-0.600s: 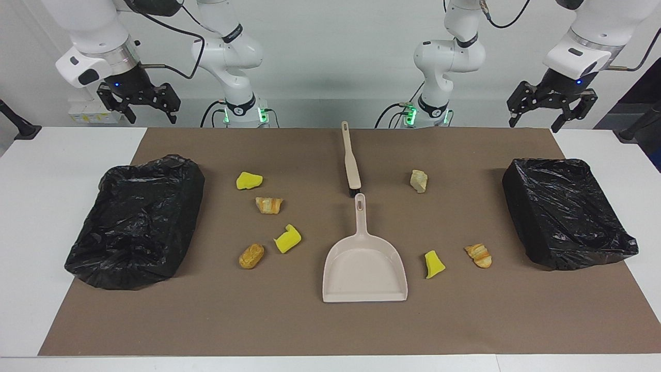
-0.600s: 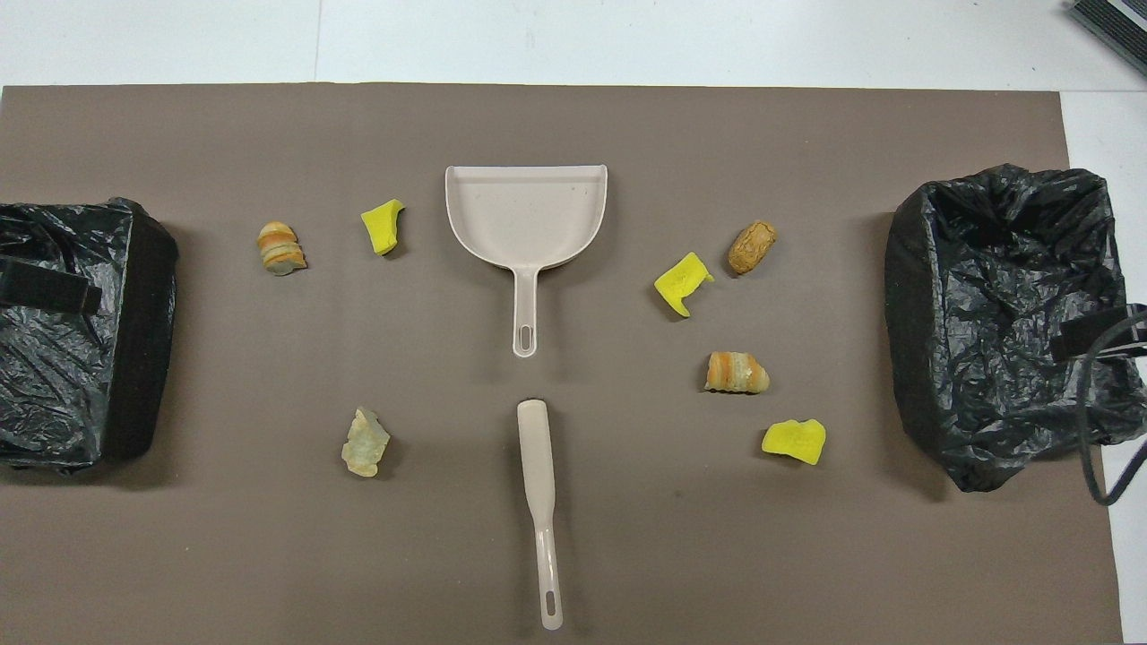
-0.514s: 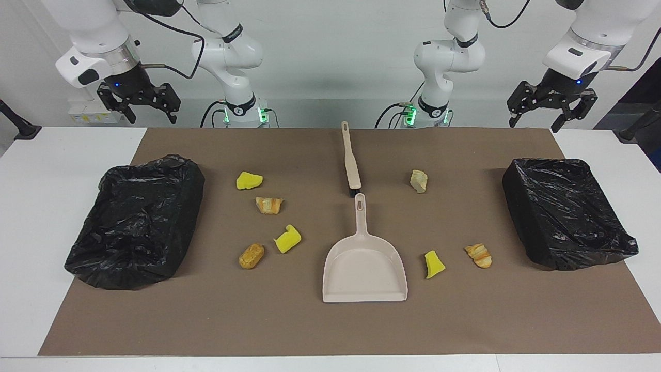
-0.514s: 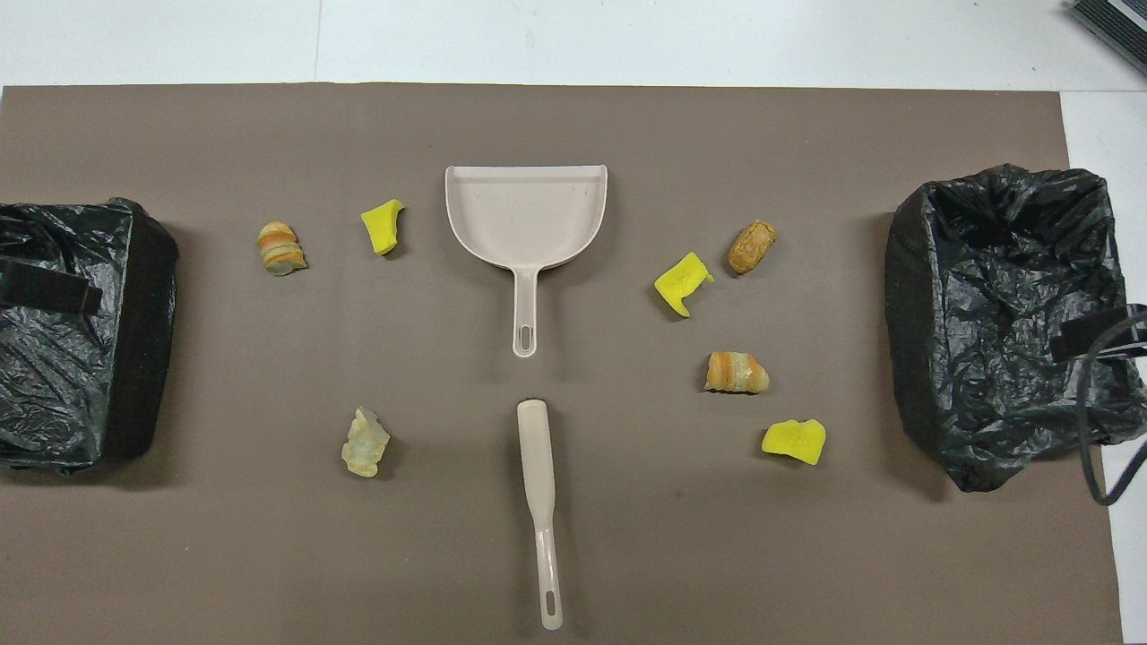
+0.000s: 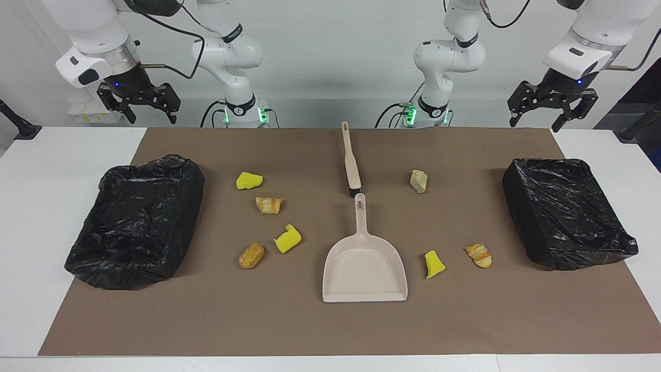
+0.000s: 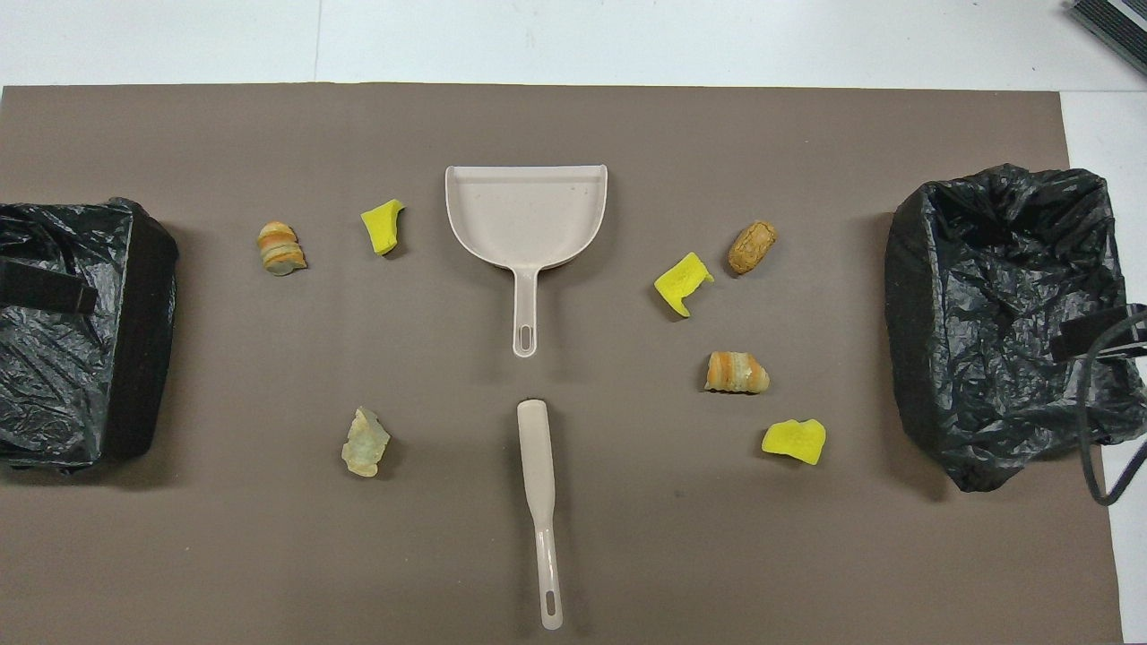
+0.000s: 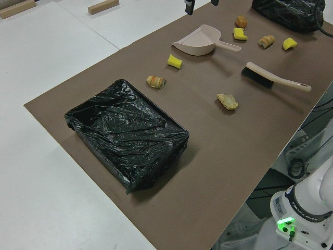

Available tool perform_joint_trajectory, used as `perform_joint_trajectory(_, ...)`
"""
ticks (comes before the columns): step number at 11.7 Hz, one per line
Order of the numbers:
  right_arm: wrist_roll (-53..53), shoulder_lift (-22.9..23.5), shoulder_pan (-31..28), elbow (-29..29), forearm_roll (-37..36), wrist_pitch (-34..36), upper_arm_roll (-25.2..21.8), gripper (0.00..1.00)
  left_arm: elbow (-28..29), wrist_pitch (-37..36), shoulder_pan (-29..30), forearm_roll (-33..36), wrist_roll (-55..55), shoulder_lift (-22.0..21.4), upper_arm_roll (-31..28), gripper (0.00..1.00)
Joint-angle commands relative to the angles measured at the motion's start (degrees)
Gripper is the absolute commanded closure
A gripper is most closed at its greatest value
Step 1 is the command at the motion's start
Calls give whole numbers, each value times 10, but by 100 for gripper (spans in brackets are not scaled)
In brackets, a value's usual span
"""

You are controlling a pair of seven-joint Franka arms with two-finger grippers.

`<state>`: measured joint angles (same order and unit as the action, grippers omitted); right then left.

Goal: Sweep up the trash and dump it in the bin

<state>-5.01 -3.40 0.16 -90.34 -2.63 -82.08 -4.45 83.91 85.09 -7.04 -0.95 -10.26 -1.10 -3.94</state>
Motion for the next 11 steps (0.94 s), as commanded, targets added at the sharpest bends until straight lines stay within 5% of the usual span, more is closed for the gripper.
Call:
perform_joint_trajectory(1, 7, -11, -2, -10, 1, 0, 3, 0, 12, -5, -6, 5, 2, -14, 3, 0)
perform_joint_trajectory(6, -3, -17, -1, -17, 3, -2, 26, 0, 57, 22, -53, -25, 8, -38, 9, 0)
perform_joint_trajectory(11, 19, 40, -1, -3, 20, -58, 89, 0, 167, 63, -185, -26, 165, -72, 11, 0)
